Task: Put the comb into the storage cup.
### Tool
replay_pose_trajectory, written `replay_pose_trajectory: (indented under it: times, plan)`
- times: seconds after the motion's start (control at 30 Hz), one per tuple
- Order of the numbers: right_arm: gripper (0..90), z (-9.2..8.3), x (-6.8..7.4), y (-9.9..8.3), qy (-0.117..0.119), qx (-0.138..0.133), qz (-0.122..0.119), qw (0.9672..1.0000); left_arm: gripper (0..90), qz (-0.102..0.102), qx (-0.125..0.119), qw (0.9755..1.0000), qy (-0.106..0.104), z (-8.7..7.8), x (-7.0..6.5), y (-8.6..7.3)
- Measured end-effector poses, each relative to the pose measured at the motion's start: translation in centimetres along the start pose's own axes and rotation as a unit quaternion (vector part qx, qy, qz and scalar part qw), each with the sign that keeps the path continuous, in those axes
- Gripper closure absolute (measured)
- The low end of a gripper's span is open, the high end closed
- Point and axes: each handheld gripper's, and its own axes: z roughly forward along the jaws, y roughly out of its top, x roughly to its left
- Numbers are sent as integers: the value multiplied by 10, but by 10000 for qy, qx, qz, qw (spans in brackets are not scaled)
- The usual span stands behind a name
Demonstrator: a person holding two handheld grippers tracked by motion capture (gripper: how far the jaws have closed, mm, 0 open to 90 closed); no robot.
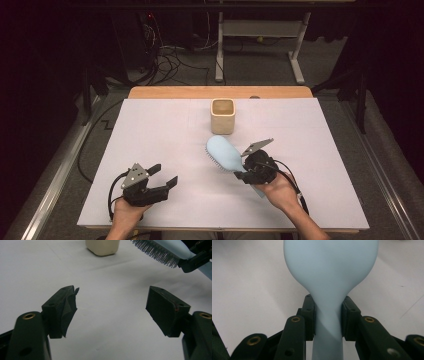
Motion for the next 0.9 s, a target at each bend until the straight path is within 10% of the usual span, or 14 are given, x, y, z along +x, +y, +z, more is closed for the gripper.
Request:
replay_pose_trajectory:
  times: [0.9]
  plan:
    - [705,-5,8,2,79,-75,-207,9997,228,366,223,9976,-547,44,-31,27]
